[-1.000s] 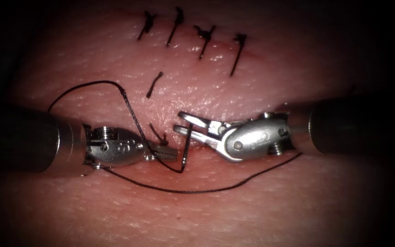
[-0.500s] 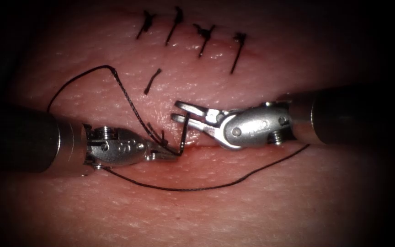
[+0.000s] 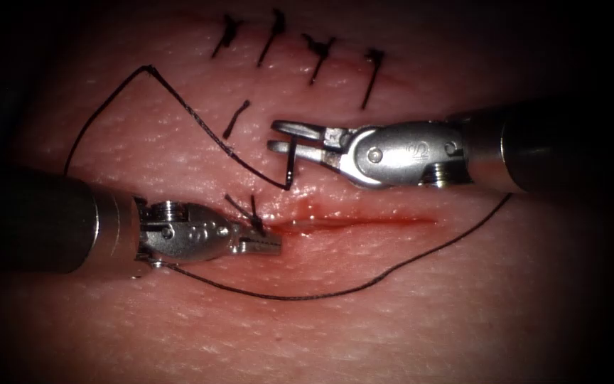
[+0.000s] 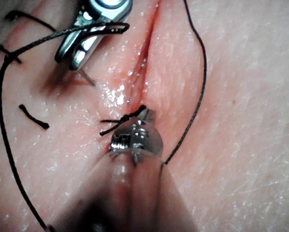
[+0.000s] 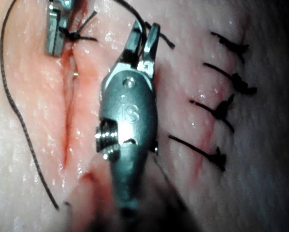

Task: Wound Closure
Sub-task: With the right jaws, throw the needle through the skin atop the cut.

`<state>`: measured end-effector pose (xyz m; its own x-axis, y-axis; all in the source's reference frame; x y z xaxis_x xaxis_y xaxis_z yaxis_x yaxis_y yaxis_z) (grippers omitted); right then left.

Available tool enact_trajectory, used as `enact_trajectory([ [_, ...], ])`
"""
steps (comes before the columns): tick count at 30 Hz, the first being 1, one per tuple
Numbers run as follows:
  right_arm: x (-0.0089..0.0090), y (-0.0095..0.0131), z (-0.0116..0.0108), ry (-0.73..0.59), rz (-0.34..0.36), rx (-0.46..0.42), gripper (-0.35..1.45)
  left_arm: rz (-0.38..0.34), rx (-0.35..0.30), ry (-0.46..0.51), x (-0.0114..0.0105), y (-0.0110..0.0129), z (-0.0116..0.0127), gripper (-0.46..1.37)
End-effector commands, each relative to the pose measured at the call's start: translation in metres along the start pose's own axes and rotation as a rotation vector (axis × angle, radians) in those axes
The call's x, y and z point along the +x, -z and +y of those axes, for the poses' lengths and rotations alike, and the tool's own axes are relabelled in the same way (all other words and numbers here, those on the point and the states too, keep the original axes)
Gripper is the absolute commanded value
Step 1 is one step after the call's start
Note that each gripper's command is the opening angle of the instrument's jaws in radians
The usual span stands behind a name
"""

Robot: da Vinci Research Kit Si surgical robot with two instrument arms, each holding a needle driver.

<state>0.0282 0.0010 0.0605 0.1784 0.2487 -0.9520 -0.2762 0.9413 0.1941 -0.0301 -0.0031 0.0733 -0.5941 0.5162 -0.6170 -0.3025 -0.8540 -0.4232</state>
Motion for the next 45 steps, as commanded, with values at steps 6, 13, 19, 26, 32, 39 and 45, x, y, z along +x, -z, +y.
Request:
enact_trajectory([
  [6,0.0001,-0.0003,0.0005,-0.169,-0.033,-0.039,-0.35,-0.004,-0.010,0.000,0.0000,-0.0001,0.0001,-0.35],
  [13,-0.0012,0.0000,-0.0008,-0.412,-0.113,-0.002,-0.35,-0.004,-0.010,0.000,0.0001,-0.0001,0.0001,-0.35],
  [19,-0.0011,0.0002,-0.0002,-0.343,-0.139,0.007,-0.35,-0.004,-0.010,0.000,0.0001,-0.0001,0.0001,-0.35],
  [26,0.0007,0.0000,0.0013,-0.091,-0.099,-0.013,-0.35,-0.004,-0.009,0.000,0.0000,-0.0001,0.0001,-0.35],
  [32,0.0011,-0.0001,0.0018,0.026,-0.074,-0.026,-0.35,-0.004,-0.009,0.000,0.0000,-0.0001,0.0001,-0.35],
  [39,0.0012,-0.0002,0.0023,0.042,-0.067,-0.039,-0.35,-0.004,-0.009,0.000,0.0000,-0.0001,0.0001,-0.35],
  [45,0.0016,-0.0003,0.0027,0.042,-0.071,-0.040,-0.35,-0.004,-0.009,0.000,0.0000,-0.0002,0.0001,-0.35],
])
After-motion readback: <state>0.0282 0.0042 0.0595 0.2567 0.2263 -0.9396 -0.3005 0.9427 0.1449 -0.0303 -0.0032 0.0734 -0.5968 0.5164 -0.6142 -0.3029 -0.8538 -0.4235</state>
